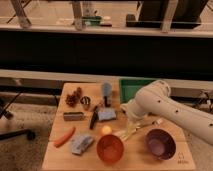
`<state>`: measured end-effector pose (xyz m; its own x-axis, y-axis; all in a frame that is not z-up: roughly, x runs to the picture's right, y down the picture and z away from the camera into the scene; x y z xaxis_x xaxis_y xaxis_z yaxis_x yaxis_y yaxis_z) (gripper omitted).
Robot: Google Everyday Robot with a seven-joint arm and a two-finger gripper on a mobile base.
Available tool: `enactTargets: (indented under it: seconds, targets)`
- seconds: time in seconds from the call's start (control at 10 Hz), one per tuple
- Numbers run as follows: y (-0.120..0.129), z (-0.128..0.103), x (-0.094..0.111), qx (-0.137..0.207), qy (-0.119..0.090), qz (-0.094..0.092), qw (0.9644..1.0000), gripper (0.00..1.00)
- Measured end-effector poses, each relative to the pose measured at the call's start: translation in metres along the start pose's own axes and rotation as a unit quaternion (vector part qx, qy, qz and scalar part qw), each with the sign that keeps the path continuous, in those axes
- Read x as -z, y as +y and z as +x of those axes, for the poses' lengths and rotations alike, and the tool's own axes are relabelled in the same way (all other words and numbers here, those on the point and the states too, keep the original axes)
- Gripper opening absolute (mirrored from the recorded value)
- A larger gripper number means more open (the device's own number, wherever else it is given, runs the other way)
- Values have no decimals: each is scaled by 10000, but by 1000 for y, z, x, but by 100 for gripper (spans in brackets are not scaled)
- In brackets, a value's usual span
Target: Place sponge in plastic cup
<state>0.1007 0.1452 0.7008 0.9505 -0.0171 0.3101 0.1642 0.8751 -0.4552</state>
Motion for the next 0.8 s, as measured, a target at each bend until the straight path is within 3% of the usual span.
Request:
enactTargets:
  seconds: [0.8]
  targets:
    - [-15,-26,-24,214,-39,68,9997,80]
